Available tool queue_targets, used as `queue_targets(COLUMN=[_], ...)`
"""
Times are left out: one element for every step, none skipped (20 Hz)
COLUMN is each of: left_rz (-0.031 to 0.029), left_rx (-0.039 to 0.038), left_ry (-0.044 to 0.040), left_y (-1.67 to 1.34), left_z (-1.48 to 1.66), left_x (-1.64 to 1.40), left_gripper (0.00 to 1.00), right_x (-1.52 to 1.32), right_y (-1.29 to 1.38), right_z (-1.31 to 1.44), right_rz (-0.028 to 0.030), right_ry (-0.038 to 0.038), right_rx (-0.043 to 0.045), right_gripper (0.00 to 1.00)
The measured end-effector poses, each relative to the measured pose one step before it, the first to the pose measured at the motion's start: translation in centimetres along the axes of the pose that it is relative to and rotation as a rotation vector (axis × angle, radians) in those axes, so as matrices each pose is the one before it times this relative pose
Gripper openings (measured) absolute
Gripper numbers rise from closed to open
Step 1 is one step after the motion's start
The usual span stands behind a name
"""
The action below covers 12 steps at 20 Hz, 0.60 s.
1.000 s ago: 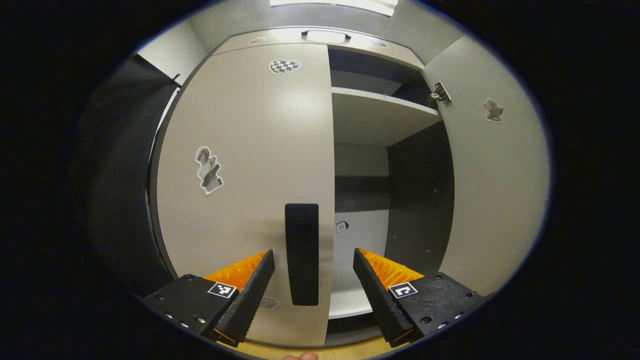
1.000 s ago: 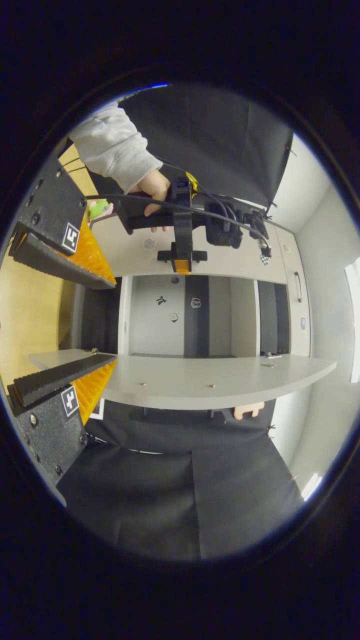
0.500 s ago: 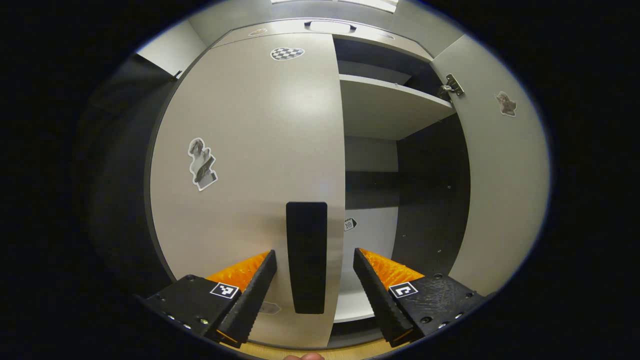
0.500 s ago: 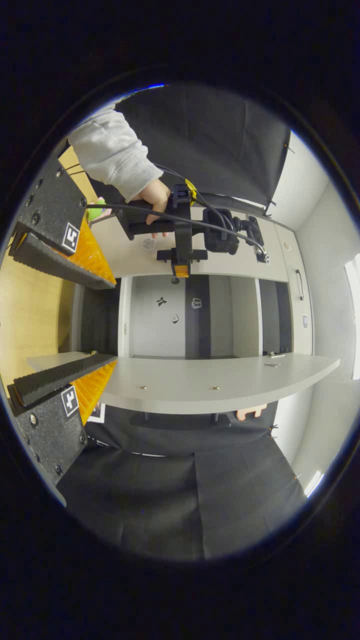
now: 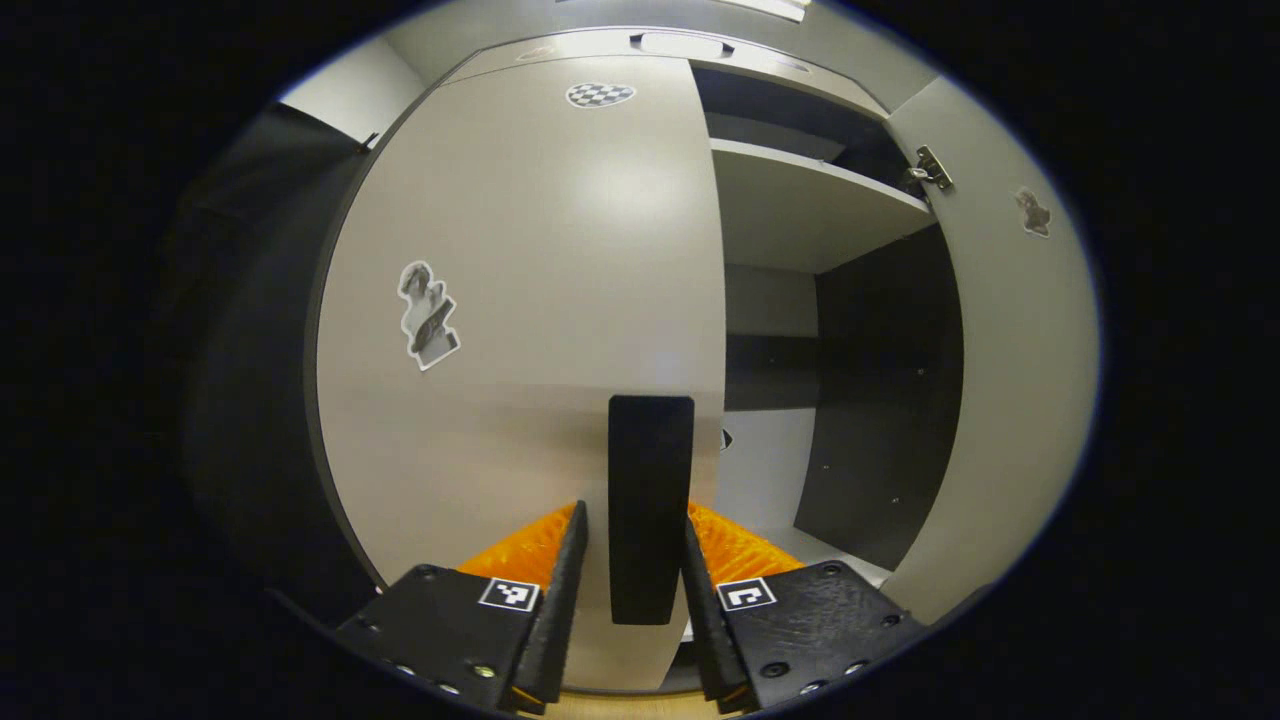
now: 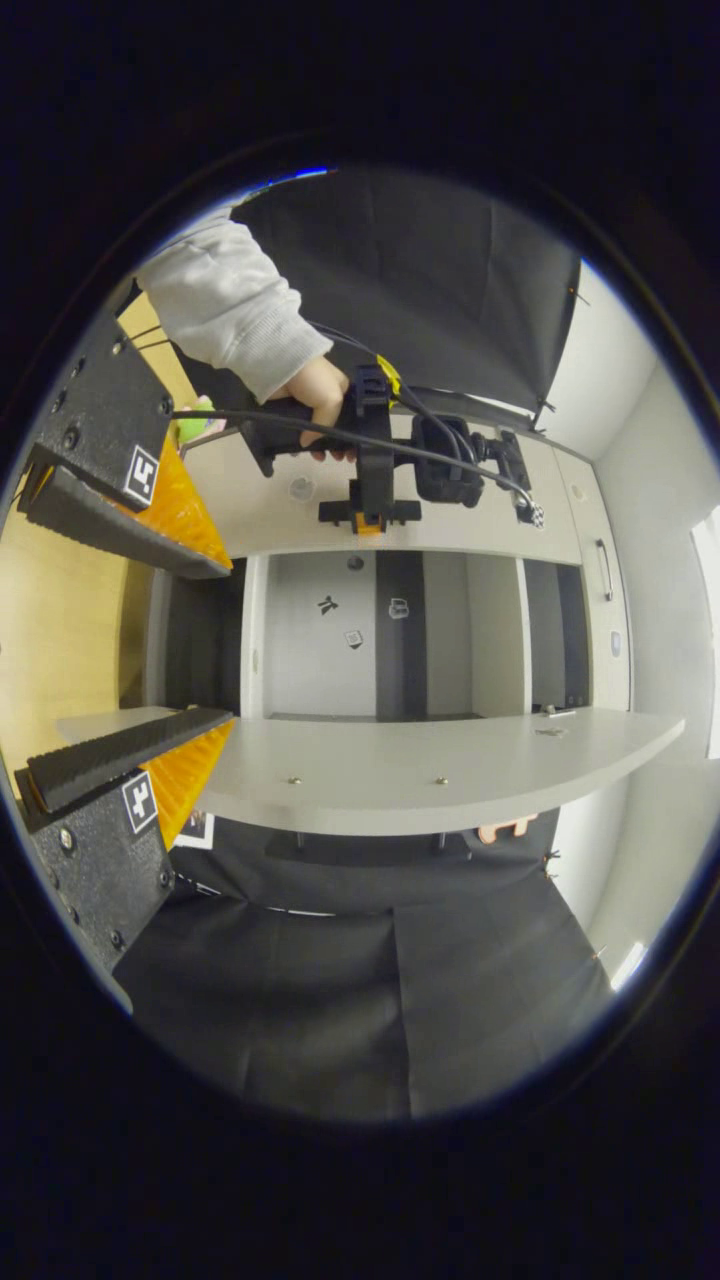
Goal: Open the right door of the double-door shoe cabinet with the right hand, and open the left door with the left hand.
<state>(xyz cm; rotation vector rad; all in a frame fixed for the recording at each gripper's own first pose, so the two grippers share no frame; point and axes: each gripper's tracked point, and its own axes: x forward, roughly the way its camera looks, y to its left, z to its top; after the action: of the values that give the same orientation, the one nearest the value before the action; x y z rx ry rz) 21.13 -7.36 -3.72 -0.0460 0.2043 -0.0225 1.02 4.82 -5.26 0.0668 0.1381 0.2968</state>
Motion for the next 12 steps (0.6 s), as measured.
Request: queue_targets(left_rz=[-0.01311, -0.00506, 0.00437, -0.00255, -0.00756, -0.01575, -0.00602, -0.00816, -0.01244, -0.01141, -0.00946, -0.00349], left_rx=[-0.01885, -0.00908, 0.02398, 0.02599, 0.01163, 0.01192, 0.00157, 0.01000, -0.00745, -0.00910, -0.00832, -0.00545], left_ry=[0.00007, -0.00126, -0.00578, -0.00030, -0.01412, -0.01255, -0.01160, 0.00476, 0.00507, 0.00680, 0.01015, 0.00354], left_y=[-0.140, -0.315, 0.025, 0.015, -0.078, -0.007, 0.045, 0.082, -0.034, -0.115, 0.000, -0.139], left_z=[0.084, -0.136, 0.137, -0.033, -0.087, 0.098, 0.017, -0.005, -0.053, 0.099, 0.041, 0.029], left_x=[-0.077, -0.025, 0.033, -0.054, 0.196, -0.224, 0.315, -0.417, -0.296, -0.438, -0.693, -0.809], left_gripper=[0.48, 0.42, 0.36, 0.30, 0.25, 0.13, 0.10, 0.04, 0.04, 0.04, 0.04, 0.04], right_x=[-0.005, -0.048, -0.003, -0.093, -0.093, -0.119, -0.044, -0.153, -0.130, -0.290, -0.263, -0.091], right_y=[-0.018, 0.032, -0.042, 0.069, 0.095, 0.065, 0.072, 0.060, 0.081, 0.107, 0.050, -0.143], right_z=[-0.135, -0.172, -0.010, -0.026, 0.054, 0.037, 0.043, -0.051, 0.113, 0.100, 0.038, -0.080], right_rz=[-0.00073, 0.00072, -0.00032, 0.00078, 0.00240, 0.00021, 0.00063, 0.00103, 0.00026, -0.00138, -0.00114, -0.00427], right_ry=[0.00554, 0.00570, 0.00178, 0.00011, -0.00258, -0.00330, -0.00103, -0.00262, -0.00620, -0.00707, -0.00341, -0.00215], right_rx=[0.00181, 0.00100, 0.00110, -0.00032, -0.00024, -0.00073, -0.00131, -0.00033, 0.00098, 0.00119, -0.00129, -0.00080], right_gripper=[0.84, 0.84, 0.84, 0.82, 0.82, 0.82, 0.82, 0.82, 0.82, 0.84, 0.82, 0.84])
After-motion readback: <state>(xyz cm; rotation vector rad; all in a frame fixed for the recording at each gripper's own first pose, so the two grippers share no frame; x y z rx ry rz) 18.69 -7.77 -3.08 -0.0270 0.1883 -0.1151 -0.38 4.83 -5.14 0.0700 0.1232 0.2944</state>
